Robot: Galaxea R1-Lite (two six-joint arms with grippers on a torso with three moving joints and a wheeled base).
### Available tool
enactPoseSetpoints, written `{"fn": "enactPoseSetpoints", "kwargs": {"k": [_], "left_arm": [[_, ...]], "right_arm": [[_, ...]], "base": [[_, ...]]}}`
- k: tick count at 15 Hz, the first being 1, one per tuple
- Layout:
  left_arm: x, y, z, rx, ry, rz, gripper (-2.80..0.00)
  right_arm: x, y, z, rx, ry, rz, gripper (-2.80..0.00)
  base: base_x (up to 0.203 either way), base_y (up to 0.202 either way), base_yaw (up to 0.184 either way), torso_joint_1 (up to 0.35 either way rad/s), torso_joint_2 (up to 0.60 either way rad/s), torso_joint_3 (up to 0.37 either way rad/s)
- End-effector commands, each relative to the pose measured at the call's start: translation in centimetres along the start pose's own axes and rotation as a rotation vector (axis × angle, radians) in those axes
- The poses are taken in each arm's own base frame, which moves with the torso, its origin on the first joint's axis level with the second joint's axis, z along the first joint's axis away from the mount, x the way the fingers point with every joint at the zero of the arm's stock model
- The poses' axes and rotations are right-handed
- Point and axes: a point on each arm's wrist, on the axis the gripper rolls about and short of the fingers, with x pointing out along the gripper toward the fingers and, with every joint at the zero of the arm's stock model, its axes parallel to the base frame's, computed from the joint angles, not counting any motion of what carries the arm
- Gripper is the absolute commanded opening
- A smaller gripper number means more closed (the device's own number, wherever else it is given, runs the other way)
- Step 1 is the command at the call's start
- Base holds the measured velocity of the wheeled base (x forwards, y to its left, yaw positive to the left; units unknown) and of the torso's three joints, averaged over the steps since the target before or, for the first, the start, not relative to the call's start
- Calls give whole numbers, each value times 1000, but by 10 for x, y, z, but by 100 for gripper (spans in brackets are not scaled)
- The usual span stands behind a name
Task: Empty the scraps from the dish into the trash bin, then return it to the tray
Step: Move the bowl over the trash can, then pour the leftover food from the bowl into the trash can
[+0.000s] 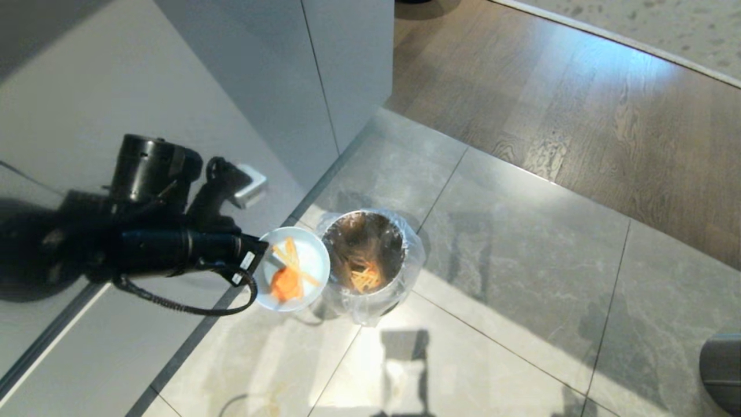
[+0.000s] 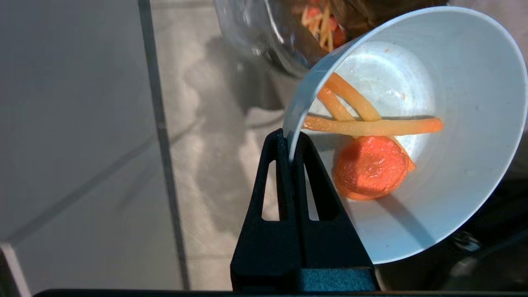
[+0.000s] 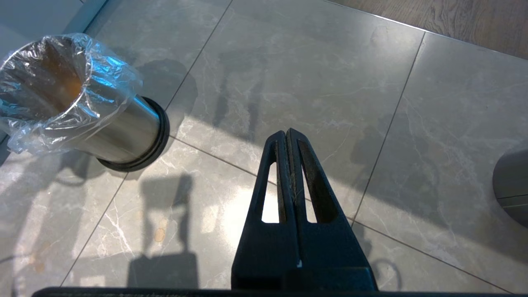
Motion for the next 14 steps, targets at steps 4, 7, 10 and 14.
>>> {"fn": "enactPoseSetpoints", "kwargs": {"k": [4, 7, 10, 14], "left_arm": [[52, -10, 25, 281, -137, 24, -280], [66, -19, 38, 429, -187, 28, -280], [84, -24, 57, 426, -388, 118, -280], [96, -28, 79, 426, -543, 189, -280]], "right_arm": [[0, 0, 0, 0, 0, 0, -280], [0, 0, 0, 0, 1, 0, -280], [0, 0, 0, 0, 0, 0, -280], [0, 0, 0, 0, 1, 0, -280]], "base": [[0, 0, 0, 0, 0, 0], [0, 0, 0, 0, 0, 0], [0, 0, 0, 0, 0, 0], [0, 0, 0, 0, 0, 0]]}}
